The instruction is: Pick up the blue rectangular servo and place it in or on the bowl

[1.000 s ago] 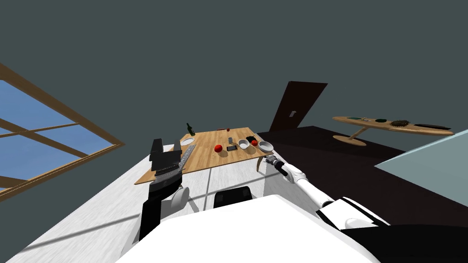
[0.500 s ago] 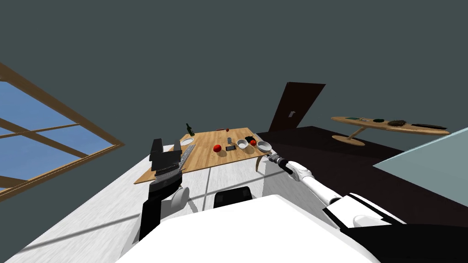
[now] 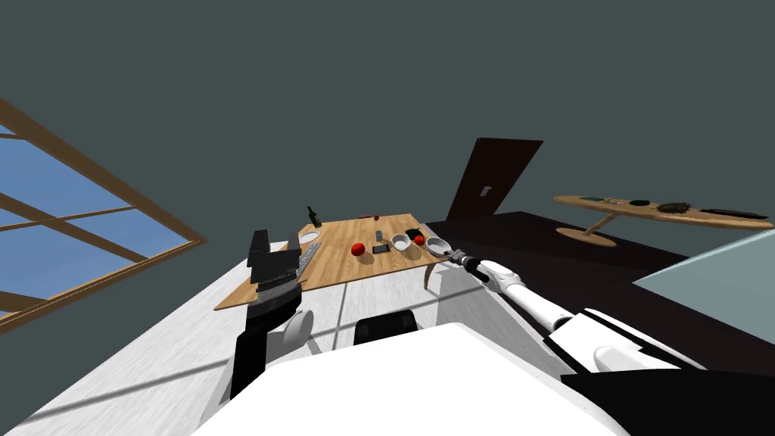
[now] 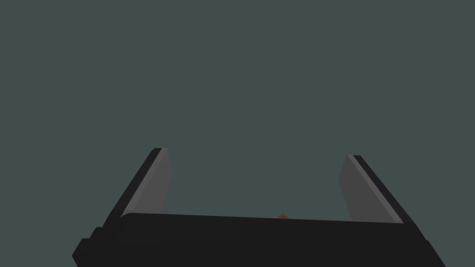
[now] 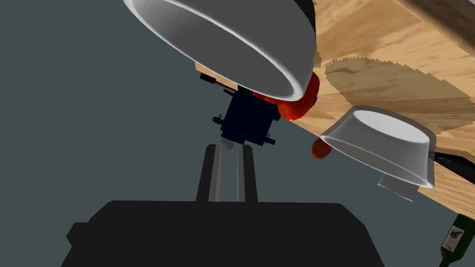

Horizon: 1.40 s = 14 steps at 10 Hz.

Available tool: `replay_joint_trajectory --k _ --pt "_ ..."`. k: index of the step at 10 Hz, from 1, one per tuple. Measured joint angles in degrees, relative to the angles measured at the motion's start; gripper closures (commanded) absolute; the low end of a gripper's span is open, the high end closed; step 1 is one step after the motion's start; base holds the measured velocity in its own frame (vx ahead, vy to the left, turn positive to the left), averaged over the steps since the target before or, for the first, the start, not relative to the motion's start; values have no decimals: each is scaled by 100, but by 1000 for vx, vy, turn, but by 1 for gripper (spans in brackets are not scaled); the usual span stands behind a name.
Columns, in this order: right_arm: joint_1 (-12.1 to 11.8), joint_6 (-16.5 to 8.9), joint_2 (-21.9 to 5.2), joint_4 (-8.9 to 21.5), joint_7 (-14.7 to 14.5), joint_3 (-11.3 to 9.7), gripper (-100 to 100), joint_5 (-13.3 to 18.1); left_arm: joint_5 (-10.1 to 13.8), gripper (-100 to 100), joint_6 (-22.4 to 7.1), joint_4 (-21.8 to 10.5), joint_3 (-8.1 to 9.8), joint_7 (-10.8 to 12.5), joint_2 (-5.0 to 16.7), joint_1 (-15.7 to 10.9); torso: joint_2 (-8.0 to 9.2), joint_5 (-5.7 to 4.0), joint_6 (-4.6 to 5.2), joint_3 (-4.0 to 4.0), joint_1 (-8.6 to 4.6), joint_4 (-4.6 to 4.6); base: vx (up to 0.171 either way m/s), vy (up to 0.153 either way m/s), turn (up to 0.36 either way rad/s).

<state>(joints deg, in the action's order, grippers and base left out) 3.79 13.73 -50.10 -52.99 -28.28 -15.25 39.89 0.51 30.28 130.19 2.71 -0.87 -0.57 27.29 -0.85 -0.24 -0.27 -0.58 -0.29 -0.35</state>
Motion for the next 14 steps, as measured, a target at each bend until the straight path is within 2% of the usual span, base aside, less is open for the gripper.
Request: replay_joint_trajectory --k 2,5,6,10,11,12,13,14 --pt "161 57 -173 78 1 -147 100 -127 0 0 0 0 0 0 0 1 -23 -1 -2 -14 8 -7 156 -42 51" --pt "273 4 -424 -41 99 -417 100 -284 0 0 0 0 0 0 0 0 -11 0 -3 -8 15 -5 118 -32 39" --pt "289 -6 -434 -51 106 -422 -100 -292 0 0 0 0 0 0 -1 0 14 -4 5 3 20 -6 14 -4 4" --pt "290 -6 -433 -51 105 -421 -100 -291 0 0 0 0 -1 0 -1 -1 52 -2 8 25 28 3 2 0 0" --pt "290 -6 -433 -51 105 -421 0 -291 0 0 0 0 -1 0 -1 -1 52 -2 8 26 28 3 0 0 0" --pt "290 -6 -433 -51 105 -421 -100 -291 0 0 0 0 -1 0 -1 -1 53 -1 8 26 28 3 -3 38 -14" --pt "293 -12 -581 -134 208 -488 -100 -318 0 0 0 0 -1 0 -1 -1 54 2 8 27 40 4 5 62 -26" --pt "321 56 -658 -90 263 -478 -100 -336 0 0 0 0 -1 0 -1 -1 53 4 8 26 50 3 4 63 -17"
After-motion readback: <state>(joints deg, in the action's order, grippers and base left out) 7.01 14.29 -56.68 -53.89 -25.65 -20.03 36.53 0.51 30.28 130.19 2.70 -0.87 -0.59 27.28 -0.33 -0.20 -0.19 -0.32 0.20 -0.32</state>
